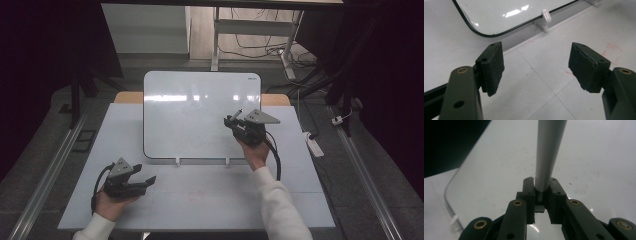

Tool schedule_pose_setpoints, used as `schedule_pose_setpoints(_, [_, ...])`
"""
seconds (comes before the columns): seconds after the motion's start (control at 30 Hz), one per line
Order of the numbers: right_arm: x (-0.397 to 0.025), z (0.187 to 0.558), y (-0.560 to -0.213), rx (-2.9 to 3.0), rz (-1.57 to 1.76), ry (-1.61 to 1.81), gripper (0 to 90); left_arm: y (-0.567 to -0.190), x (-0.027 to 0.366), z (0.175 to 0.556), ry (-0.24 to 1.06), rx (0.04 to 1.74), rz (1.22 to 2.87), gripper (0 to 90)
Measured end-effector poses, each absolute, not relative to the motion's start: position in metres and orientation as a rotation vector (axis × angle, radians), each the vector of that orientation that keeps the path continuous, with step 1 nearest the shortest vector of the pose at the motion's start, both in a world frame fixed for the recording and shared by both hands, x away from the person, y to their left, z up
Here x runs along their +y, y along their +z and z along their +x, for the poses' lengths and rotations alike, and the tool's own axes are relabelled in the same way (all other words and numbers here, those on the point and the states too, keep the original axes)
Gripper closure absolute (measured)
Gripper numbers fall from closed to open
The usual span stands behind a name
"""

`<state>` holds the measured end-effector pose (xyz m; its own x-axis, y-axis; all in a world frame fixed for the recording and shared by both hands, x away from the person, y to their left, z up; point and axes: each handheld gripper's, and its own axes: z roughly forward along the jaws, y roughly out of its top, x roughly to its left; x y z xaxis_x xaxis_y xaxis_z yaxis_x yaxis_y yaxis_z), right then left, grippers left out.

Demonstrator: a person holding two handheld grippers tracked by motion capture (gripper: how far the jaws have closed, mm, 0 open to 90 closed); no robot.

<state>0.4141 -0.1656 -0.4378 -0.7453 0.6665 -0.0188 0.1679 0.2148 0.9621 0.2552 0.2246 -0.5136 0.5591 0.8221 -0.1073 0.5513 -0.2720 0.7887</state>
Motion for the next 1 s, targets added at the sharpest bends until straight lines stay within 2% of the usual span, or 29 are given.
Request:
schedule_pose_setpoints(0.33, [-0.16, 0.37, -0.446, 2.253, 0.686, 1.624, 78.2, -0.507, 0.225, 0.253, 0.456, 1.09, 1.921, 29.8])
schedule_pose_setpoints(0.5, [-0.15, 0.356, -0.452, 2.352, 0.65, 1.642, 78.2, -0.486, 0.214, 0.249, 0.499, 1.011, 1.877, 30.0])
schedule_pose_setpoints(0.7, [-0.14, 0.345, -0.461, 2.433, 0.648, 1.664, 78.1, -0.454, 0.176, 0.25, 0.518, 0.849, 1.877, 30.5])
schedule_pose_setpoints(1.0, [-0.123, 0.33, -0.478, 2.532, 0.635, 1.705, 78.0, -0.428, 0.112, 0.269, 0.458, 0.674, 1.888, 33.0])
